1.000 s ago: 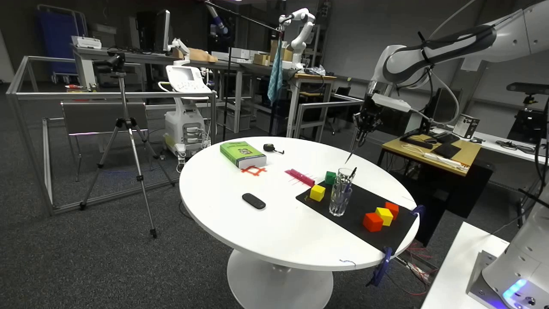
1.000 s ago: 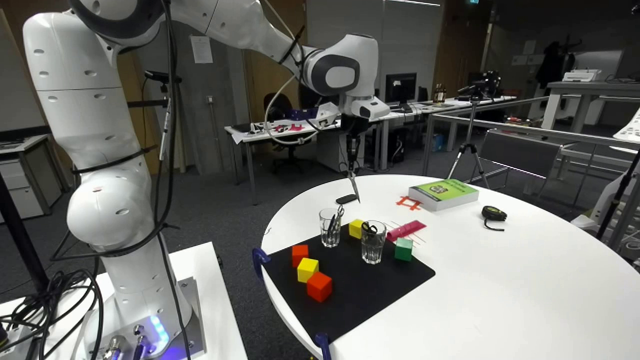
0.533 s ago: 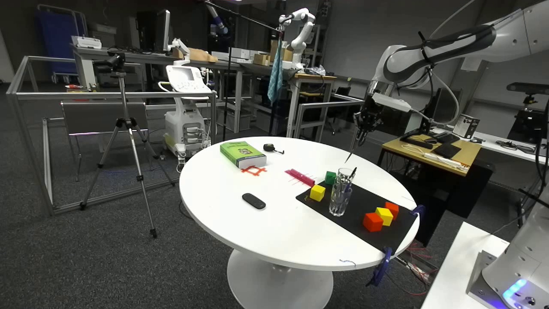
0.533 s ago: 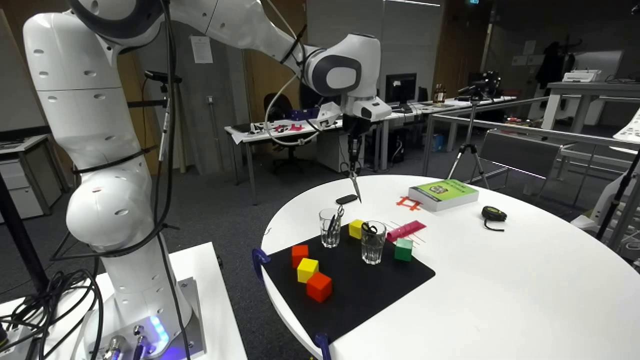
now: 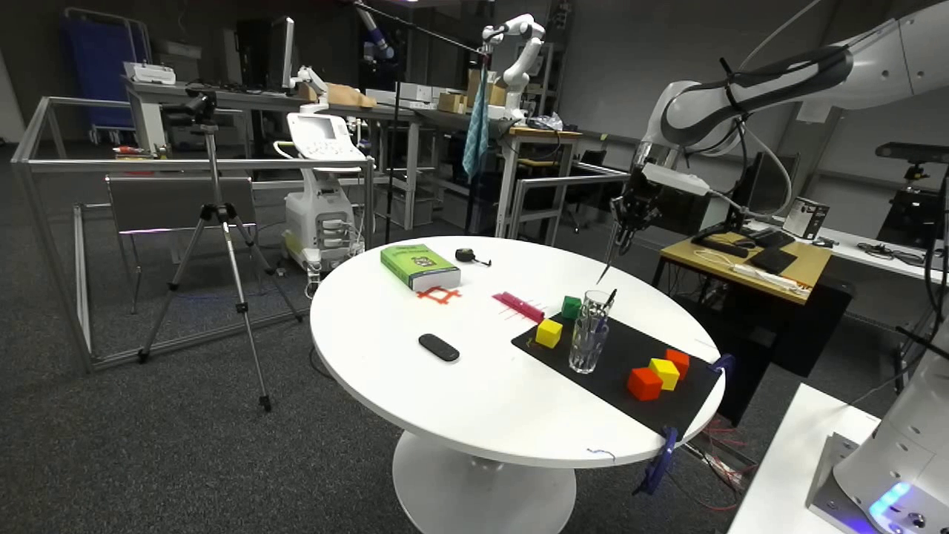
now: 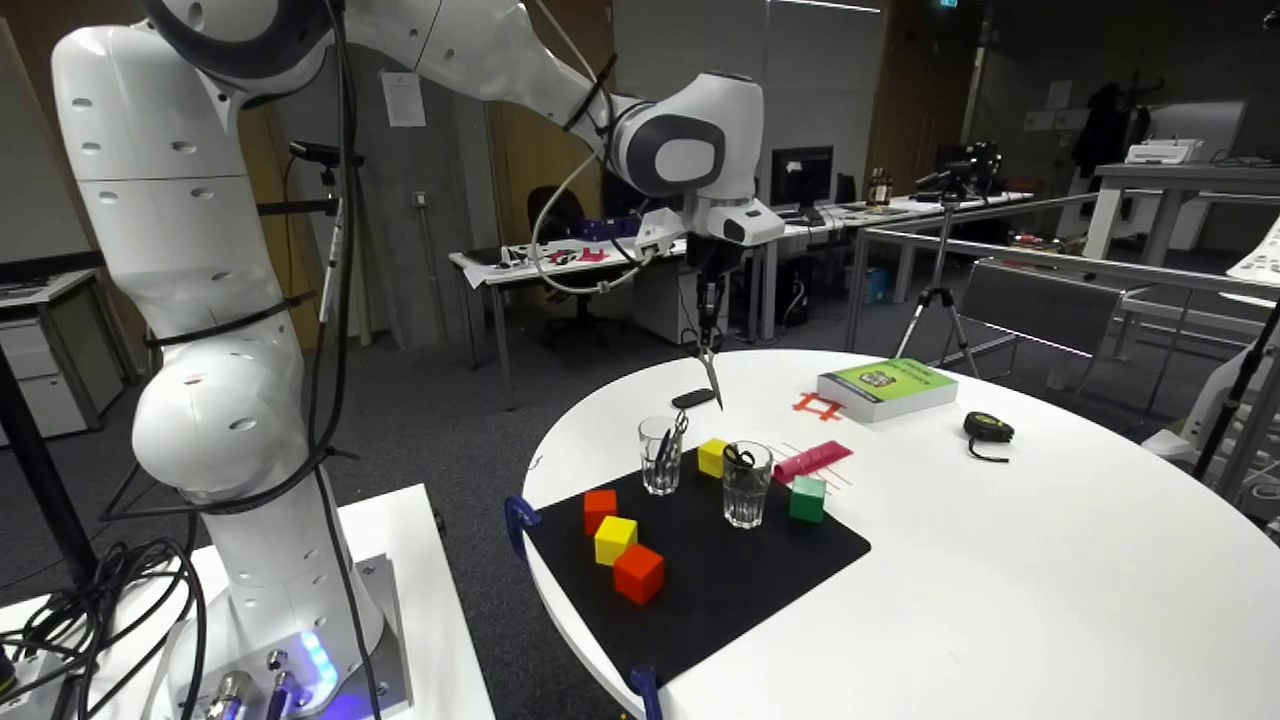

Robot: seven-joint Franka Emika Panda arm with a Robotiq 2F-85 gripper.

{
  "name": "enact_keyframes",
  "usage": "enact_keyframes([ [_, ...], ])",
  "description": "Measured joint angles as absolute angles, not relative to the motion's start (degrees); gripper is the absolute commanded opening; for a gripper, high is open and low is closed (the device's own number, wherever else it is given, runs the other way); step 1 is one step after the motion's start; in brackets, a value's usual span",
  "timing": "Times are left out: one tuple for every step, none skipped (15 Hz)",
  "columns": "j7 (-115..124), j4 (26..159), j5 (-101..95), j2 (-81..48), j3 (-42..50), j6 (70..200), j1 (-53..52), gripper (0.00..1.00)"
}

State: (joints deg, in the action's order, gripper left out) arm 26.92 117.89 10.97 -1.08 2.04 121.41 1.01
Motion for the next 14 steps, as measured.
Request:
enact_keyframes([
  [26.94,117.87,10.97,-1.08,2.12,121.41,1.13,0.02],
  [26.94,117.83,10.97,-1.09,2.14,121.41,1.36,0.02],
  [26.94,117.79,10.97,-1.15,2.17,121.44,1.61,0.02],
  [26.94,117.74,10.97,-1.27,2.34,121.47,1.71,0.02],
  [26.94,117.66,10.97,-1.47,2.58,121.59,1.74,0.02],
  [26.97,117.48,10.99,-1.79,2.82,121.65,1.76,0.02],
  [27.08,117.21,11.01,-2.25,3.01,121.72,1.8,0.02],
  [27.2,116.99,11.07,-2.8,3.15,121.84,1.88,0.02],
  [27.25,116.76,11.22,-3.4,3.24,122.0,2.0,0.02],
  [27.25,116.46,11.53,-4.12,3.26,122.17,2.2,0.02],
  [27.25,116.16,11.9,-4.84,3.29,122.42,2.31,0.02],
  [27.25,115.78,12.23,-5.58,3.32,122.7,2.37,0.02],
  [27.25,115.43,12.6,-6.33,3.35,123.15,2.39,0.02],
  [27.25,115.08,13.03,-7.07,3.36,123.79,2.39,0.02],
])
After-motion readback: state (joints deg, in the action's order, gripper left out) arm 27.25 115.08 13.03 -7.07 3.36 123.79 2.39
